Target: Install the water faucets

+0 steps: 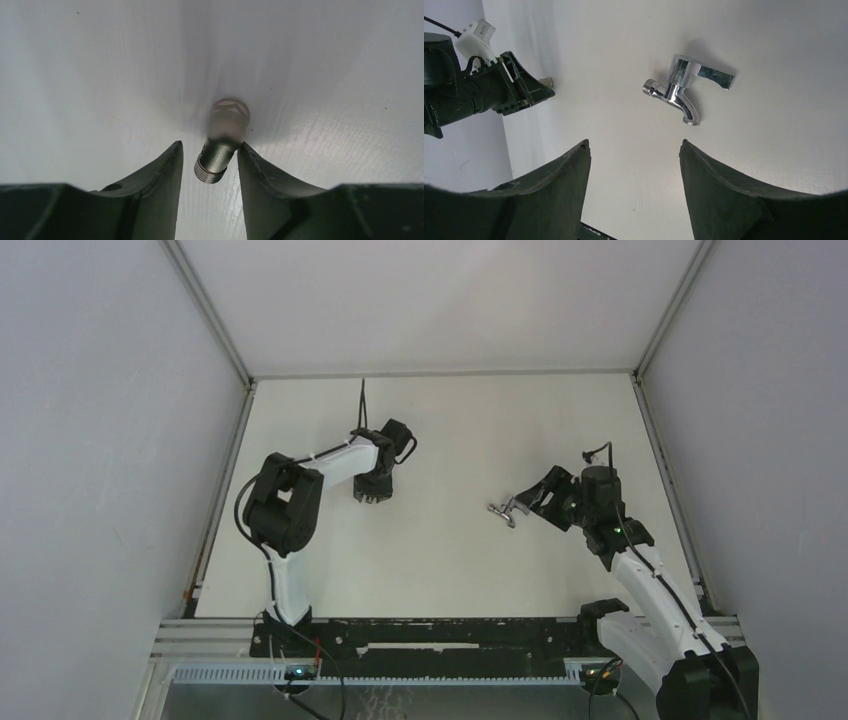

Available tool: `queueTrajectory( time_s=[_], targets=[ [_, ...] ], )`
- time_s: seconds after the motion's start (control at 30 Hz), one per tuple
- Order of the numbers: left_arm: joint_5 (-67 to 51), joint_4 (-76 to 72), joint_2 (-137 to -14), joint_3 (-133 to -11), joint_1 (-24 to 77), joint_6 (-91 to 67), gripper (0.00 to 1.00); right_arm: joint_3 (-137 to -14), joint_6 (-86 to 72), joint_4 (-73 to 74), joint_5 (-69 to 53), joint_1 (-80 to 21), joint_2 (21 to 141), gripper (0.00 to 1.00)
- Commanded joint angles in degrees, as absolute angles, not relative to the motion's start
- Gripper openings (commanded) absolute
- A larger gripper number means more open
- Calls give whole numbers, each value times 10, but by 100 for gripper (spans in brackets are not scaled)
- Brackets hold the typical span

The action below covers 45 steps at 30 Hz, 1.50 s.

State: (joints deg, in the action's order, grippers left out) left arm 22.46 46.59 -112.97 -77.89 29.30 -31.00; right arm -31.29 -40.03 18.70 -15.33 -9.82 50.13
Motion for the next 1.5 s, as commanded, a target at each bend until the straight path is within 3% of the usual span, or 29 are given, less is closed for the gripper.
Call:
queueTrajectory(
  time_s=[0.0, 0.13, 0.37, 0.63, 0.83, 0.97, 1.13, 1.47],
  targets=[
    [182, 444, -1141, -775, 294, -312, 51, -315, -388, 169, -162, -86, 492, 72],
    [181, 437, -1137, -765, 294, -311, 52, -315, -388, 173, -164, -83, 489, 72],
    [190, 435, -1101, -764, 293, -311, 74, -316, -369, 189, -153, -83, 484, 72],
    [173, 434, -970, -771, 315, -306, 84, -323, -352, 227, -74, -125, 489, 72],
    [137, 415, -824, -753, 343, -311, 85, -361, -351, 247, 43, -227, 554, 68],
    [97, 368, -748, -724, 364, -313, 86, -415, -372, 253, 67, -247, 653, 66],
    [112, 257, -639, -629, 380, -360, 87, -489, -458, 290, 112, -246, 781, 56],
    [109, 222, -609, -580, 404, -356, 86, -575, -534, 333, 140, -239, 926, 54]
  ],
)
